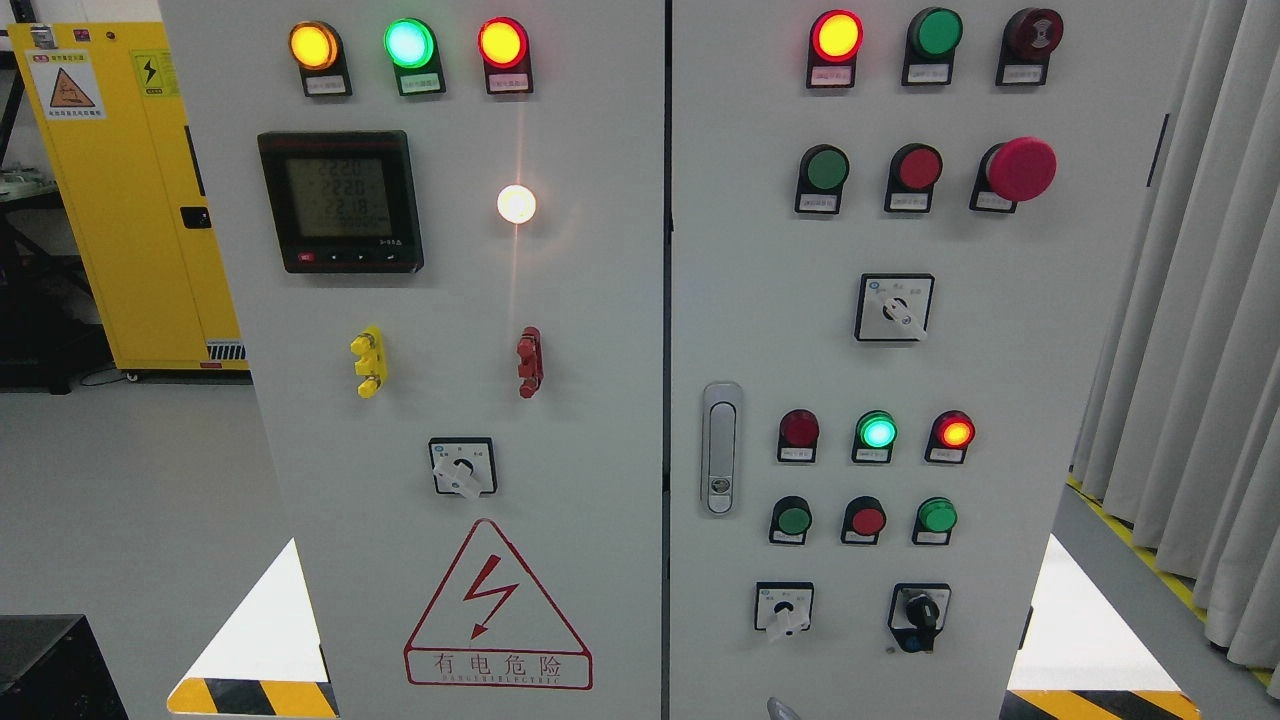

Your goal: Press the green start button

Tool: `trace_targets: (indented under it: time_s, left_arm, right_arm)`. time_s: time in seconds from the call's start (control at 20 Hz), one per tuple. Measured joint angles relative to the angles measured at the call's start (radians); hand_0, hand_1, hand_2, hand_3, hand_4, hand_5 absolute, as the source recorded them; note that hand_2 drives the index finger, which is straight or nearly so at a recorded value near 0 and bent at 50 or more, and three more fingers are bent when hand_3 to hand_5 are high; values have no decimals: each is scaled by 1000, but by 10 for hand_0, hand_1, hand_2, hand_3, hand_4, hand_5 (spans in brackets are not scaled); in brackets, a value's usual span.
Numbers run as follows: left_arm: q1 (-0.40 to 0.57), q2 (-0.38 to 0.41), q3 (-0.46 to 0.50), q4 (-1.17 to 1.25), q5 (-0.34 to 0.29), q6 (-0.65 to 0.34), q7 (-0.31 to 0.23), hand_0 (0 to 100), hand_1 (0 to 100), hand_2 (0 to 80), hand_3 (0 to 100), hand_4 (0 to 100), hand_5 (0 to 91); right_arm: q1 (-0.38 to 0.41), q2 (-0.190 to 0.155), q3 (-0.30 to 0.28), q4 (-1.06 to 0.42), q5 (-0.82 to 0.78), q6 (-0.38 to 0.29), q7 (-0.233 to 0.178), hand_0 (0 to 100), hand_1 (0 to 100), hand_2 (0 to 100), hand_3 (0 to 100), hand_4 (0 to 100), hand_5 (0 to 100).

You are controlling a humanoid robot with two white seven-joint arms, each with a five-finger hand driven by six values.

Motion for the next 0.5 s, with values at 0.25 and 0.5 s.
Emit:
trace_targets:
  time_s: [0.25, 0.5]
  left_arm:
    - [0, 0, 0, 0, 0, 0, 0, 120, 556, 0, 0, 0, 0]
    - [0, 0, 0, 0, 0, 0, 1, 120, 556, 0, 0, 0, 0]
  right_arm:
    - [5, 0, -2, -3, 1, -37, 1, 348, 630, 0, 109, 170, 105]
    - [9, 0, -7, -5, 2, -44, 10, 348, 633, 0, 131, 201, 129]
